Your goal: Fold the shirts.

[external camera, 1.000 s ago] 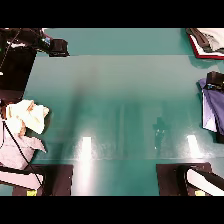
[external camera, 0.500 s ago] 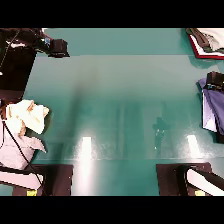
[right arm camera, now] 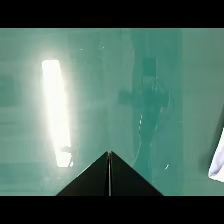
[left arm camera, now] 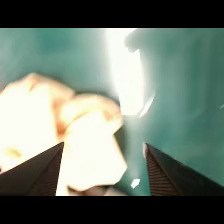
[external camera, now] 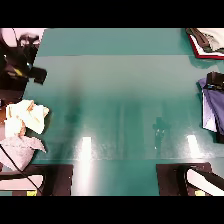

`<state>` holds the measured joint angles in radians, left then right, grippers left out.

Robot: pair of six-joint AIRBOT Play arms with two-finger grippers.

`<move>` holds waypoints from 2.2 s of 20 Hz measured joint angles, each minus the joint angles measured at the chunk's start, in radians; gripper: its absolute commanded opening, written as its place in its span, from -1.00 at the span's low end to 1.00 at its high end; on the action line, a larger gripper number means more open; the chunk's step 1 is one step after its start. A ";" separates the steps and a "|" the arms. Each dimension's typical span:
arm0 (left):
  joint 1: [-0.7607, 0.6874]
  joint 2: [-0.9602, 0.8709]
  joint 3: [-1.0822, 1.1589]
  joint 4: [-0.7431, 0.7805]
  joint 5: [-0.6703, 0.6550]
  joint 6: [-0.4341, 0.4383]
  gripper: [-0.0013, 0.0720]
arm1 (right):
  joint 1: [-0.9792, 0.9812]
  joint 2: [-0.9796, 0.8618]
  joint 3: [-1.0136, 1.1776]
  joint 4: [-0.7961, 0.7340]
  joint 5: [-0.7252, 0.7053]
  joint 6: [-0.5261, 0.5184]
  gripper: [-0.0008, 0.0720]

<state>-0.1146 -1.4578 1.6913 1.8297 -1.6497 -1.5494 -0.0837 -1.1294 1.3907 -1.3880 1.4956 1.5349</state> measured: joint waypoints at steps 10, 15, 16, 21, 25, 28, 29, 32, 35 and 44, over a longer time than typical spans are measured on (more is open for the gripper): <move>0.203 0.023 -0.421 0.034 0.142 -0.126 0.60 | 0.000 0.000 0.000 0.000 -0.001 -0.018 -0.93; 0.254 0.023 -0.477 -0.068 0.252 -0.138 -0.90 | 0.000 0.000 0.000 0.000 -0.001 -0.019 -0.93; 0.258 0.024 -0.468 -0.085 0.255 -0.135 -0.90 | 0.000 0.000 0.000 0.000 -0.002 -0.019 -0.93; 0.152 0.098 -0.270 -0.173 0.264 -0.053 -0.90 | 0.000 0.000 0.000 0.000 -0.004 -0.019 -0.93; -0.065 0.146 0.040 -0.294 0.222 0.056 -0.90 | 0.000 0.000 0.000 0.002 -0.004 -0.019 -0.93; -0.228 0.159 0.232 -0.409 0.251 0.111 -0.90 | 0.000 0.000 0.001 0.002 -0.010 -0.019 -0.93; -0.270 0.160 0.272 -0.441 0.272 0.125 -0.90 | 0.000 0.000 0.004 0.003 -0.012 -0.019 -0.93; -0.368 0.139 0.337 -0.540 0.350 0.167 -0.90 | 0.000 0.000 0.042 0.005 -0.024 -0.019 -0.93; -0.410 0.074 0.361 -0.626 0.375 0.211 -0.90 | 0.000 0.000 0.109 0.006 -0.043 -0.019 -0.93; -0.194 -0.071 0.123 -0.635 0.341 0.190 -0.52 | 0.000 0.000 0.122 0.024 -0.079 -0.018 0.13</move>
<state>-0.3088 -1.5288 1.8141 1.1950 -1.3090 -1.3598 -0.0841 -1.1290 1.5127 -1.3643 1.4162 1.5166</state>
